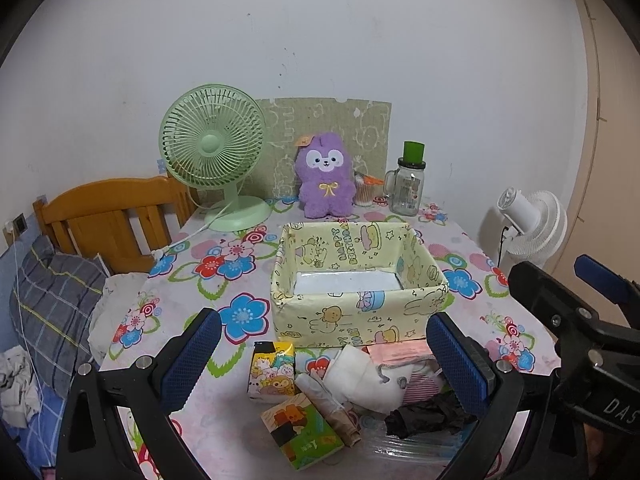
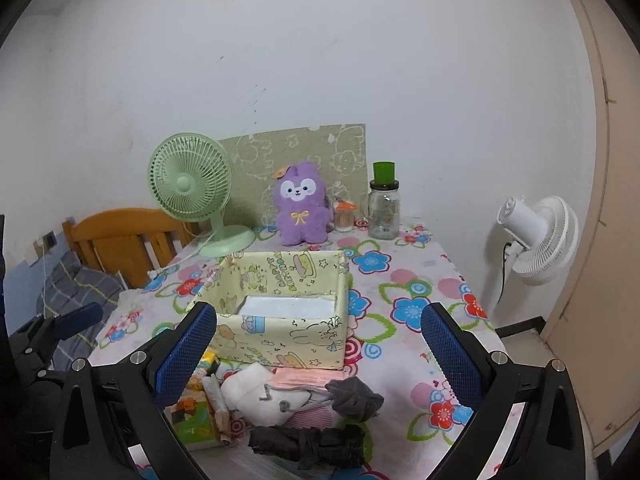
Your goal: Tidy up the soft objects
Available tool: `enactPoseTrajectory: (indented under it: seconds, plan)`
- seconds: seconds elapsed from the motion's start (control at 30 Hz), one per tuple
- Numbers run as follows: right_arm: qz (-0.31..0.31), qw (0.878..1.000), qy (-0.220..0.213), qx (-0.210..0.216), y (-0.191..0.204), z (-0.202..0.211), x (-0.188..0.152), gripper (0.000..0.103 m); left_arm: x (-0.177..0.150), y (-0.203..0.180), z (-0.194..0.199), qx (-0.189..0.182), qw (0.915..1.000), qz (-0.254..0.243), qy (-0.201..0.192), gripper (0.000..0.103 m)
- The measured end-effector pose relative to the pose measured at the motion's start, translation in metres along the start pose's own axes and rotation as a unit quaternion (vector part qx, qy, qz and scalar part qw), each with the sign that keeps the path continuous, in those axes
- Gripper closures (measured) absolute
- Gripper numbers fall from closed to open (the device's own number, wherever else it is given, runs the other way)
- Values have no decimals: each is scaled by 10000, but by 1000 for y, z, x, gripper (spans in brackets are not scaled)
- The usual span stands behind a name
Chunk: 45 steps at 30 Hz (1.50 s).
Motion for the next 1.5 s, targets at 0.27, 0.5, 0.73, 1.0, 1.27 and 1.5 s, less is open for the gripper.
enactPoseTrajectory:
  seconds: [0.27,0.5,0.73,1.0,1.27,1.5]
  plan:
    - [27,9998,202,1,1,-18,-4,0,-3,2,-16,39,9998,23,177,0]
    - [5,9990,442,-19,-1,-40,-13,0,-9,6,-40,140,9991,16,410,0]
    - [34,9976,697,10,3,-63,-21,0,-18,4,-63,97,9975,-29,698,0]
    - [8,9947,1018,132,4,-92,-38,0,-32,10,-87,260,9944,-14,1028,0]
    - [-63,9900,1402,118,-1,-112,-62,0,-52,12,-108,375,9892,-60,1419,0]
    - [-151,9854,1697,45,-5,-123,-85,0,-66,21,-120,526,9854,47,1620,2]
Point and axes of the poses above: each gripper's, at about its wrist camera, not at the fingertips, and z roughly against the way its jaws point, y to its left, x to its top, the point moved 2 cm from there along -z, roughly the way its jaws point, and after that the axes turned 8 degrees about z, right-handed, at the moved point
